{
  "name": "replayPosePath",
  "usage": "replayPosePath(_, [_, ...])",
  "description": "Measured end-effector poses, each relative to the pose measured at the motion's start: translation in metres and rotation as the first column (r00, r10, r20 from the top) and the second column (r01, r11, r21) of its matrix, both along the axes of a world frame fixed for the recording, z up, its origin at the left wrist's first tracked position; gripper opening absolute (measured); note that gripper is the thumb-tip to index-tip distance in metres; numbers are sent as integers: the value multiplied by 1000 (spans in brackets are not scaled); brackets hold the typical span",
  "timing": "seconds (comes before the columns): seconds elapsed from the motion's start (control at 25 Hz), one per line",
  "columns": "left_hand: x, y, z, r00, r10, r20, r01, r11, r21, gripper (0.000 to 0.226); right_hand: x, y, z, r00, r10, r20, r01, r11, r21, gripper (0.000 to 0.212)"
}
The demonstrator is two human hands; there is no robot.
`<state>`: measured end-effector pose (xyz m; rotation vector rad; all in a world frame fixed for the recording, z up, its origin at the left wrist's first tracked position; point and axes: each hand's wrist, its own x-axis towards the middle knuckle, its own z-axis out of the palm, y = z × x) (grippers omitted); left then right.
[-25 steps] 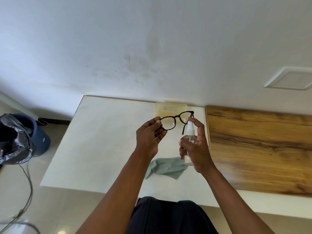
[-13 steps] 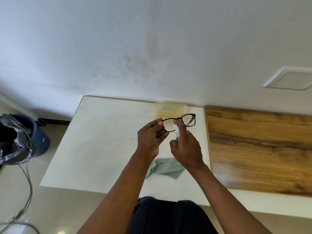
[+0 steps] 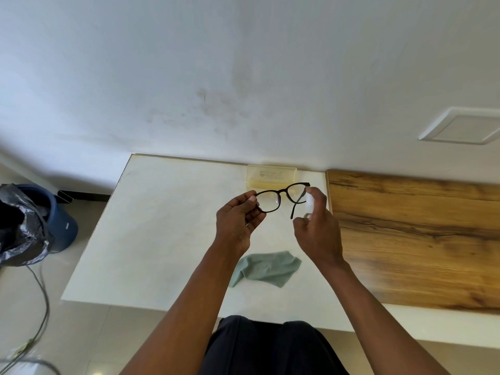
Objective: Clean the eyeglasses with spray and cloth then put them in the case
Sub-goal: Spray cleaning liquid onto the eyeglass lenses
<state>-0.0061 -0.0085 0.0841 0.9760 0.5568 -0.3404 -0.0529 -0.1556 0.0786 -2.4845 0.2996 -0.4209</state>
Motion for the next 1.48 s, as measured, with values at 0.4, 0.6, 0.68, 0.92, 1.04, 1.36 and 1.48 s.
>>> replayPosePath(0.4, [1, 0, -2, 1000, -14, 1, 14, 1000, 7, 13, 2, -8, -9, 998, -3, 66, -2, 998, 68, 57])
replayPosePath(0.6, [3, 6, -3, 1000, -9, 6, 9, 1000, 13, 14, -4, -21, -23, 987, -72, 146, 41, 978, 203, 64])
replayPosePath(0.68, [4, 9, -4, 1000, -5, 7, 5, 1000, 9, 13, -8, -26, -32, 985, -60, 161, 16, 965, 261, 69])
replayPosePath(0.92, [6, 12, -8, 1000, 3, -1, -3, 1000, 2, 12, -15, -42, -66, 991, -122, 61, 101, 955, 279, 66])
replayPosePath(1.04, [7, 13, -9, 1000, 6, -5, -6, 1000, 3, 12, -17, -49, -76, 988, -152, 16, 143, 957, 250, 66])
replayPosePath(1.36, [5, 15, -11, 1000, 10, -13, -11, 1000, -10, 11, -20, -50, -92, 978, -202, -54, 209, 952, 226, 61])
replayPosePath(1.48, [6, 17, -11, 1000, 13, -14, -13, 1000, -8, 11, -22, -51, -96, 979, -197, -43, 202, 960, 194, 60])
